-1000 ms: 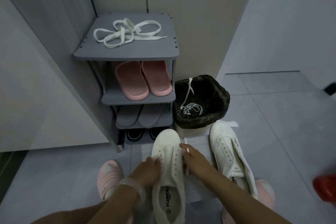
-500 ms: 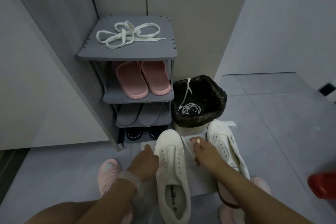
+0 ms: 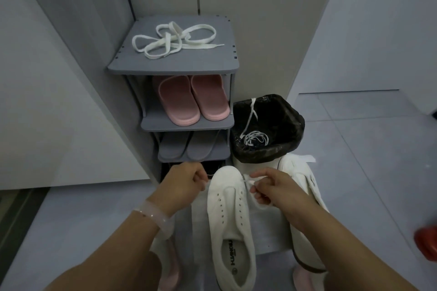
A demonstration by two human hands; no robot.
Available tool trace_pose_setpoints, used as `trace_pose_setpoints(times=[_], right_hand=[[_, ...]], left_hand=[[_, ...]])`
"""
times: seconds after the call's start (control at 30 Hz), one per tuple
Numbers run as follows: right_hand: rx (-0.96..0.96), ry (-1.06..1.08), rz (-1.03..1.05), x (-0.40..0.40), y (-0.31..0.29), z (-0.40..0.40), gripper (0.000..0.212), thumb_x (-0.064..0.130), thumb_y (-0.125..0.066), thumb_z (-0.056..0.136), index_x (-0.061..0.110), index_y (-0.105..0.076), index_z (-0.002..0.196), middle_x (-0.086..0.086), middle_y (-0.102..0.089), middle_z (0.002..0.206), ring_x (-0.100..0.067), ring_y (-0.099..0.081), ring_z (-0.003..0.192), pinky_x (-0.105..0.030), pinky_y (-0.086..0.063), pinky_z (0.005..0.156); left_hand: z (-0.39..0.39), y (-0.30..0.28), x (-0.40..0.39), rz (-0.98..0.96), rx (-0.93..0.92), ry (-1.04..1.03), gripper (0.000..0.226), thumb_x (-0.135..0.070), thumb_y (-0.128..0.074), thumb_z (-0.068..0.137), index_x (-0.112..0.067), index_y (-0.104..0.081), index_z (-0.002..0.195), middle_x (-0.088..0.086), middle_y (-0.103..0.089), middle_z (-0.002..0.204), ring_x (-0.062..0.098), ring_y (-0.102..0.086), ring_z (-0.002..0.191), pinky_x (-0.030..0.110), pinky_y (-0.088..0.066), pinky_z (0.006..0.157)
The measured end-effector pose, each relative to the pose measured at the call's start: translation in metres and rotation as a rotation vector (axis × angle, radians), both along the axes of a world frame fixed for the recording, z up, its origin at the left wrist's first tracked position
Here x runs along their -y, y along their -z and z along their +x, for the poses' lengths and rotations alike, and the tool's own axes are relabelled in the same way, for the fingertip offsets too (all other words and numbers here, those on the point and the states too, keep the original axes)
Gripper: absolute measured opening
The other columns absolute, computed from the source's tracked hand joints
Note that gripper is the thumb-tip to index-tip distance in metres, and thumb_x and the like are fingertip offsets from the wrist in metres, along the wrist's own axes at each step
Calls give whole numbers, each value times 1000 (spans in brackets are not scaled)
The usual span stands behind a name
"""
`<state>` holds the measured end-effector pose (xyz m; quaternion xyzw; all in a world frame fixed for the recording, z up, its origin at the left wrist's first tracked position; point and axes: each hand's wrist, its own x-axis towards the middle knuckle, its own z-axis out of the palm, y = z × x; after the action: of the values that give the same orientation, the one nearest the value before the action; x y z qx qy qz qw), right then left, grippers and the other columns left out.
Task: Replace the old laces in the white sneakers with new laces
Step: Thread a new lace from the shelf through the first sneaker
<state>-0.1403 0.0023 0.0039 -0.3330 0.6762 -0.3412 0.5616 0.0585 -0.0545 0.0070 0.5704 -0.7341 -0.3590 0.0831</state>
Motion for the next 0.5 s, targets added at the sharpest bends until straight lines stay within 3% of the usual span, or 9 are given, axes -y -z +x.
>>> trace_pose_setpoints(times=[0.13,0.27,0.33,0.4,0.5], right_hand=[[-48,-104,70,17,10,-1,29,-8,-44,90,7,-61,107,-9,-58,78,-13,-52,58,-16,-46,49],[-205,-177,54,30,19,-3,18,4,-52,89,11,-67,95,2,-64,69,-3,-45,48,-15,-35,47],[-317,-222,3,35,24,-7,18,6,-51,91,12,-68,88,7,-63,66,6,-48,44,-8,-35,48],[-415,-290,-31,39,26,-12,21,5,-48,92,12,-67,91,7,-63,68,16,-49,49,-3,-36,50],[-482,-334,-49,37,28,-17,20,2,-46,91,12,-63,95,0,-67,77,16,-50,47,-2,-37,50]], left_hand=[[-7,15,6,-30,41,17,10,-8,-57,86,-12,-65,89,-16,-50,71,-1,-47,68,0,-37,59],[-14,21,14,-76,53,78,14,-7,-53,87,-11,-65,94,-9,-55,78,-3,-46,65,4,-37,56],[-16,24,17,-74,61,106,15,-6,-52,88,-10,-64,96,-7,-57,79,-2,-48,65,5,-37,56],[-17,25,20,-76,55,104,15,-6,-52,88,-11,-64,97,-3,-63,84,1,-54,70,6,-37,57],[-21,25,18,-53,42,93,16,-8,-52,89,-12,-64,99,2,-69,93,11,-62,85,13,-42,65]])
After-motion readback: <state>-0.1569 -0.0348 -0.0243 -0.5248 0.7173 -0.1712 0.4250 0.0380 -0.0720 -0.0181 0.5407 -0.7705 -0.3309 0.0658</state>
